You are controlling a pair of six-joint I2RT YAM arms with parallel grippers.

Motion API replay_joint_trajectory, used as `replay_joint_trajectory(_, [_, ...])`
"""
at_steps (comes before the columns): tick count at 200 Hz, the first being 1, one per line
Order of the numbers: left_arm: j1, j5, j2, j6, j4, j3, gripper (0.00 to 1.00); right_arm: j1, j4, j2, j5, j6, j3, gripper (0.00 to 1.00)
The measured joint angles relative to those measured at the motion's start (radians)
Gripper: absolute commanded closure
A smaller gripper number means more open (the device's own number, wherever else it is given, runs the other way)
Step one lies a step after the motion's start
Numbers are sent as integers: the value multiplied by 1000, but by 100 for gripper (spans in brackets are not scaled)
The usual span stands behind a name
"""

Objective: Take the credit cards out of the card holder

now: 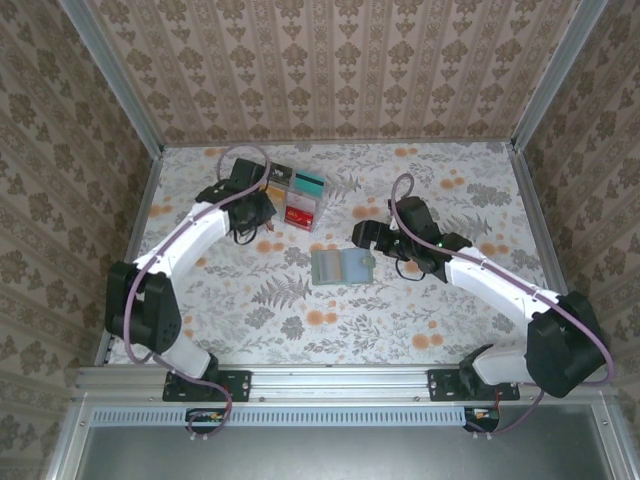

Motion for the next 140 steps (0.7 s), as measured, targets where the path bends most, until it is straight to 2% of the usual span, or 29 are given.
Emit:
replay_joint_trajectory(67, [-1, -186, 267, -235, -105, 317, 100, 58, -41, -101, 80, 31, -5, 7])
replay_joint_trajectory(90, [-1, -195, 350, -297, -121, 404, 100, 60, -42, -140, 84, 30, -31, 7])
replay_joint_trajectory(140, [-1, -191, 411, -445, -144, 440, 100, 60, -50, -127, 83, 22, -47, 7])
